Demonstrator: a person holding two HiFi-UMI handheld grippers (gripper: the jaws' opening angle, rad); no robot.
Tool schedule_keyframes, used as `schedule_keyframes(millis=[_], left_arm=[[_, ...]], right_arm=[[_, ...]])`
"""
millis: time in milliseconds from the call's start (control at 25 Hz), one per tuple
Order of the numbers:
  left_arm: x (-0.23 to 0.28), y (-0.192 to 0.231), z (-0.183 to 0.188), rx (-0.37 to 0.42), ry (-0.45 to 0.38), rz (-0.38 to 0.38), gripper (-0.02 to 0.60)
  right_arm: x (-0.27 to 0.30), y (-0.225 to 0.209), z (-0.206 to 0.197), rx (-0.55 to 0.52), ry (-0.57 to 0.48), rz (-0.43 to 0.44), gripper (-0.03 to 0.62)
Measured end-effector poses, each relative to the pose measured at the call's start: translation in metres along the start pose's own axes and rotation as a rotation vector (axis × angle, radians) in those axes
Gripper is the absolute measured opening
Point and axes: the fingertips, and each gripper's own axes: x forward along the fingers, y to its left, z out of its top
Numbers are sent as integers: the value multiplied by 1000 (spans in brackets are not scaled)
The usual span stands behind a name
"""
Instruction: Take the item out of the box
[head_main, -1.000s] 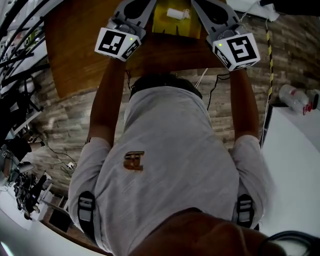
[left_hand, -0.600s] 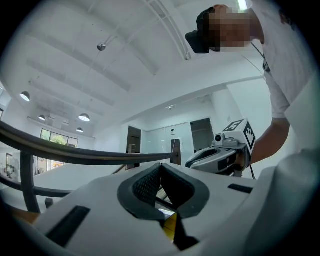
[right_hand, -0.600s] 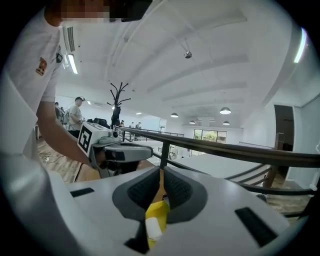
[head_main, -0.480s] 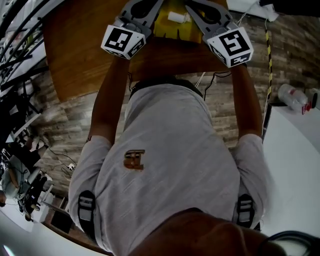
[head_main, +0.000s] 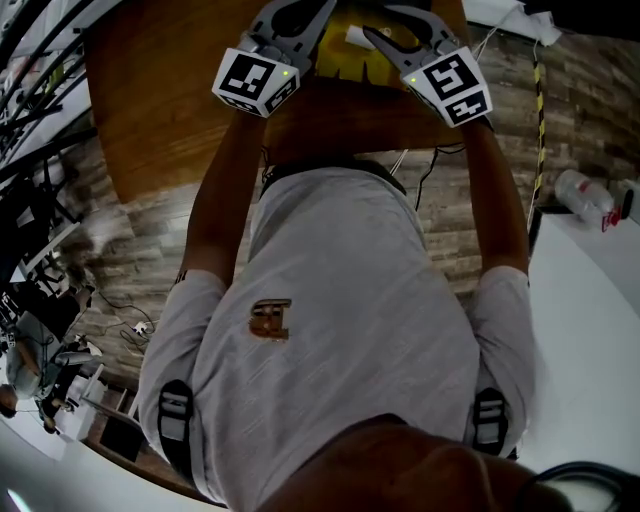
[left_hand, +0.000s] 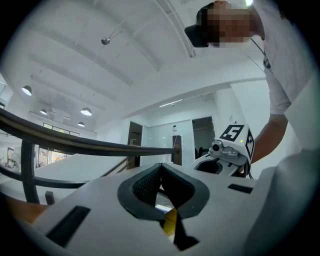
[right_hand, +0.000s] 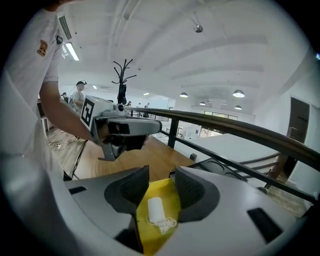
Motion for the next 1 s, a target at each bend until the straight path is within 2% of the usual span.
schedule_keyframes(millis=[360,720,1000], left_arm=[[6,10,-16,-18,20,4,20],[10,20,-28,-26,33,5,20],[8,24,-32,-31,38,3,20]], right_arm=[[41,9,-61,-41,243,129,218],[76,13,-116,-82,467,223,221],[91,19,-139,-88,577,265,224]])
